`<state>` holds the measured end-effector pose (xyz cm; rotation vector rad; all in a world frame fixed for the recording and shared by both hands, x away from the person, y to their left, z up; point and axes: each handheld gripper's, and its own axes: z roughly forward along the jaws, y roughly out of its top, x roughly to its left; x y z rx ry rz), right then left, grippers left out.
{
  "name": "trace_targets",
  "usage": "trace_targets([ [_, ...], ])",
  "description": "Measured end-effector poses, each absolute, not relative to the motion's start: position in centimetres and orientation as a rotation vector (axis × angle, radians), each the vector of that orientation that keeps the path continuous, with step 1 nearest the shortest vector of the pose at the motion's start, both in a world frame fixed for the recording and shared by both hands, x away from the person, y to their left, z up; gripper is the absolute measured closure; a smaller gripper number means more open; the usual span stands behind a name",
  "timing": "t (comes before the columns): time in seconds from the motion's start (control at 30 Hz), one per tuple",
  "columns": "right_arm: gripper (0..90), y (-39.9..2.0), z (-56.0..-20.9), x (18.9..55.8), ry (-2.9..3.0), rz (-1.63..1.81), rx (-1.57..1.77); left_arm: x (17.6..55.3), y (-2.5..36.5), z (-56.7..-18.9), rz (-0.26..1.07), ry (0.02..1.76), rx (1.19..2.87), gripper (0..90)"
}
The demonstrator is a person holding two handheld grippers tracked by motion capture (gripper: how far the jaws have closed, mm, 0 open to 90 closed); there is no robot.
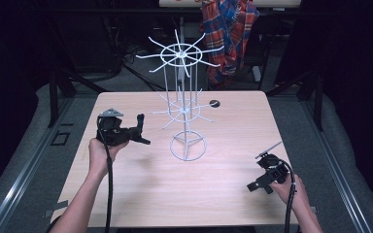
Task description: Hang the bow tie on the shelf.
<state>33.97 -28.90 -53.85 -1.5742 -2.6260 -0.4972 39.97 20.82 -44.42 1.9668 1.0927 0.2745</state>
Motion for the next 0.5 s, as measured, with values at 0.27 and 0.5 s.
trace_targets([
  [0.27,5.7,-28.9,-53.8,34.0,-2.626,-0.492,-1.576,39.8,20.8,-43.8,0.276,1.071,1.956,88.1],
  [0.5,5.7,-29.1,-53.7,34.1,-2.632,-0.466,-1.549,39.4,20.8,-43.0,0.283,1.052,1.932,88.2],
])
